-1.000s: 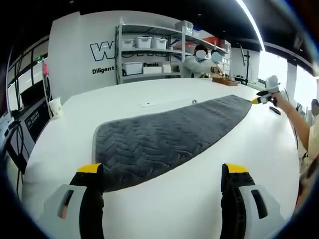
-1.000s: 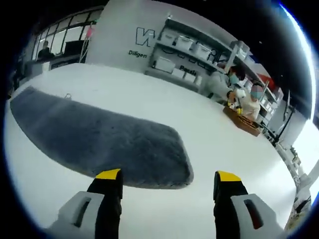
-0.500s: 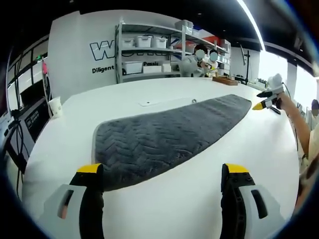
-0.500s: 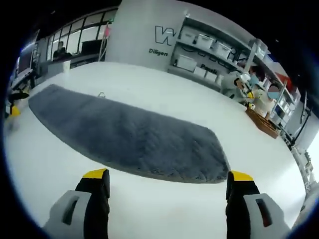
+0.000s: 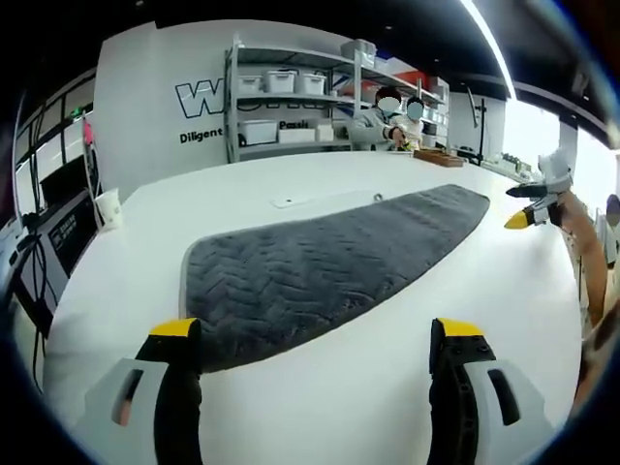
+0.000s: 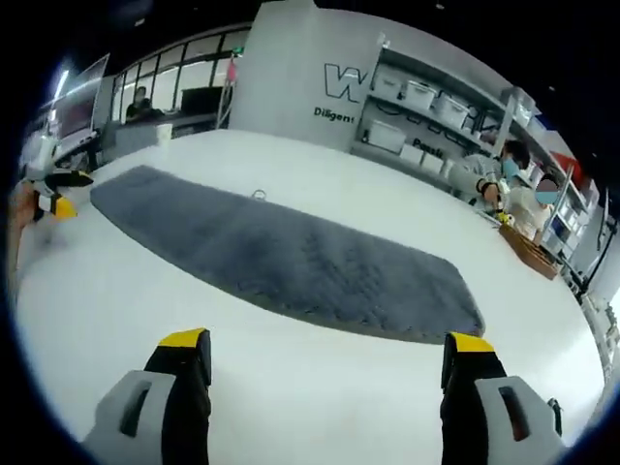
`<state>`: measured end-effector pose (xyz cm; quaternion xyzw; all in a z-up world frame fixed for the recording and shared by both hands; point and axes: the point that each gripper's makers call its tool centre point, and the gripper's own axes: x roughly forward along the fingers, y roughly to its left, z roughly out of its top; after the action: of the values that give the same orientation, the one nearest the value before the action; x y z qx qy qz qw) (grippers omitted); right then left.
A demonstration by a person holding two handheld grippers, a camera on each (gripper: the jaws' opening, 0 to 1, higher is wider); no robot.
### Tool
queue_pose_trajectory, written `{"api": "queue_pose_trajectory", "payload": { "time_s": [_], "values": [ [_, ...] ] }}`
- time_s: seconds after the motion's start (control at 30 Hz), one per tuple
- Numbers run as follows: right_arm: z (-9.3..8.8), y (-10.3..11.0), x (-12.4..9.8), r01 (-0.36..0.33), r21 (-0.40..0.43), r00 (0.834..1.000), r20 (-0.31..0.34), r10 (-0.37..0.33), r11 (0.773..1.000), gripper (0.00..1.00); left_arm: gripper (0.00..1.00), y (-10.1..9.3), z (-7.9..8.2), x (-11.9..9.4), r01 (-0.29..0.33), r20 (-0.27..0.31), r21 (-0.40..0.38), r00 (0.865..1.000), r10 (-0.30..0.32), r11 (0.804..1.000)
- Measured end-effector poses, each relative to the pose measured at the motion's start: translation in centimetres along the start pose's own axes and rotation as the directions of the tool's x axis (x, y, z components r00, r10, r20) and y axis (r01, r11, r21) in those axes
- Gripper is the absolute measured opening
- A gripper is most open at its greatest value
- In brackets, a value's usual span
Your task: Open the folded towel by lifting each exposed corner and separating the folded layers until the towel lies flat within the target outline without major curled edges
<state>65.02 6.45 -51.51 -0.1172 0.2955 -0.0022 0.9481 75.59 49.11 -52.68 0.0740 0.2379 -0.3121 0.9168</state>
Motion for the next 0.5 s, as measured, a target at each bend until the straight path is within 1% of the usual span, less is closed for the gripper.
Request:
{"api": "queue_pose_trajectory", "payload": {
  "time_s": [0.13, 0.17, 0.2, 0.23, 0.3, 0.33, 0.37, 0.4, 0.47, 0.5],
  "values": [
    [0.9, 2.7, -1.1, -0.075, 0.005, 0.997, 0.034, 0.075, 0.997, 0.99, 0.96, 0.1, -0.1, 0.0, -0.002, -0.003, 0.0, 1.0, 0.002, 1.0],
    [1.0, 3.0, -1.2, -0.08, 0.002, 0.996, 0.037, 0.08, 0.997, 0.99, 0.96, 0.1, -0.1, 0.0, -0.002, -0.003, -0.001, 1.0, 0.002, 1.0],
    [1.4, 3.8, -1.5, -0.094, -0.019, 0.994, 0.045, 0.095, 0.995, 0.99, 0.96, 0.0, -0.1, 0.0, 0.0, -0.001, -0.002, 1.0, 0.0, 1.0],
    [1.8, 4.7, -1.8, -0.118, -0.026, 0.992, 0.051, 0.119, 0.993, 0.98, 0.96, 0.0, 0.0, 0.0, 0.001, 0.002, -0.001, 1.0, -0.001, 1.0],
    [2.7, 6.8, -2.4, -0.187, -0.042, 0.979, 0.081, 0.189, 0.982, 0.99, 0.96, 0.0, 0.1, 0.0, 0.001, 0.01, -0.005, 1.0, -0.001, 1.0],
    [2.9, 7.7, -2.8, -0.208, -0.054, 0.974, 0.084, 0.212, 0.977, 0.99, 0.96, 0.1, 0.2, 0.0, 0.001, 0.012, -0.009, 1.0, -0.001, 1.0],
    [3.0, 8.0, -3.0, -0.204, -0.056, 0.975, 0.083, 0.208, 0.977, 0.99, 0.96, 0.1, 0.2, 0.0, 0.0, 0.013, -0.01, 1.0, 0.0, 1.0],
    [3.1, 8.8, -3.3, -0.206, -0.062, 0.974, 0.084, 0.211, 0.977, 0.99, 0.96, 0.1, 0.2, 0.0, -0.003, 0.013, -0.008, 1.0, 0.003, 1.0],
    [3.1, 9.8, -3.6, -0.217, -0.067, 0.971, 0.089, 0.223, 0.974, 0.99, 0.96, 0.0, 0.3, -0.1, -0.008, 0.014, -0.007, 1.0, 0.008, 1.0],
    [3.1, 10.5, -3.7, -0.23, -0.056, 0.968, 0.093, 0.234, 0.972, 0.99, 0.96, -0.1, 0.5, -0.2, -0.007, 0.022, -0.007, 1.0, 0.007, 1.0]
  ]
}}
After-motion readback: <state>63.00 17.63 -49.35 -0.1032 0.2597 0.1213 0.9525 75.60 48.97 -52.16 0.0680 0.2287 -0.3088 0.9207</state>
